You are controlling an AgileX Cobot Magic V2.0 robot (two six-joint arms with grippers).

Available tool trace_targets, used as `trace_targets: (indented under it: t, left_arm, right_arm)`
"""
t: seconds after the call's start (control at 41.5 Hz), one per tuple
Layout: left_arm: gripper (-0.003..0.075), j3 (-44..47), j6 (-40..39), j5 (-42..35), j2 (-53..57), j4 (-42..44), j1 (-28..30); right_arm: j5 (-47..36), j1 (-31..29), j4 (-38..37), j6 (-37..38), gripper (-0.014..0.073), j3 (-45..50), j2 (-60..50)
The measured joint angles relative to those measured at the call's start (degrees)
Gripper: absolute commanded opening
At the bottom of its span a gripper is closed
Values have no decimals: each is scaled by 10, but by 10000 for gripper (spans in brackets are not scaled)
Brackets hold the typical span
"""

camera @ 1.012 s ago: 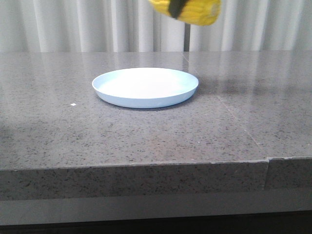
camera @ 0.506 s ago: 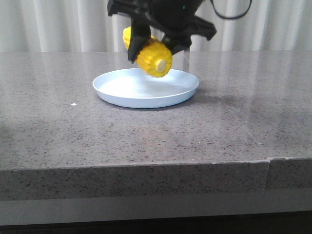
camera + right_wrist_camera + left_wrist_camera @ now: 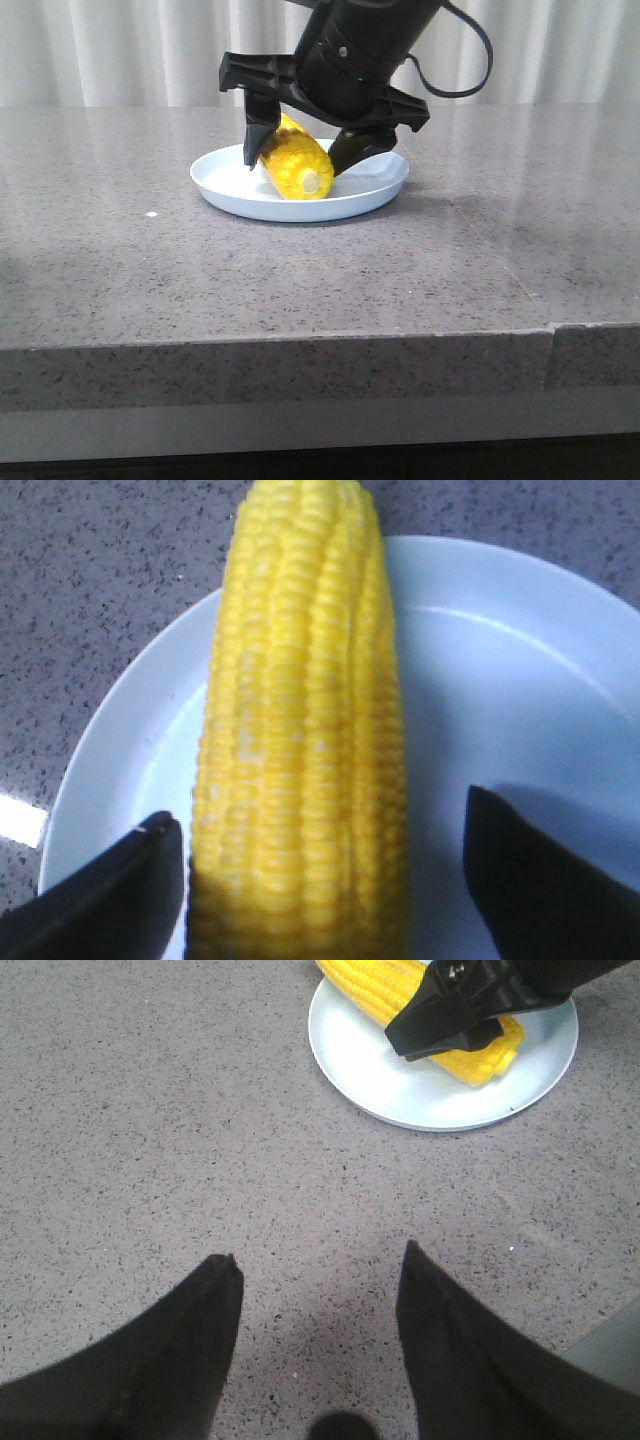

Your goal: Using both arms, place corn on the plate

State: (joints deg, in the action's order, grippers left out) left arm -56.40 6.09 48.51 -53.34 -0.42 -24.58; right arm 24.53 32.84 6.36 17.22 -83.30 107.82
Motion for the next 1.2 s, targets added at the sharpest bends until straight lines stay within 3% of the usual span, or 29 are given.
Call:
trace_targets:
  t: [0.41, 0.771, 0.988, 1.205]
  left_arm:
    - [355, 0, 0, 0, 0, 0, 0]
    - [355, 0, 0, 0, 0, 0, 0]
    - [355, 0, 0, 0, 0, 0, 0]
    - [355, 0, 0, 0, 0, 0, 0]
  right_arm:
    - [149, 0, -145, -3, 654, 0, -177]
    - [350, 0, -132, -119, 654, 4, -374]
    - [358, 0, -129, -125, 654, 91, -484]
    - [307, 0, -125, -127, 654, 220, -584]
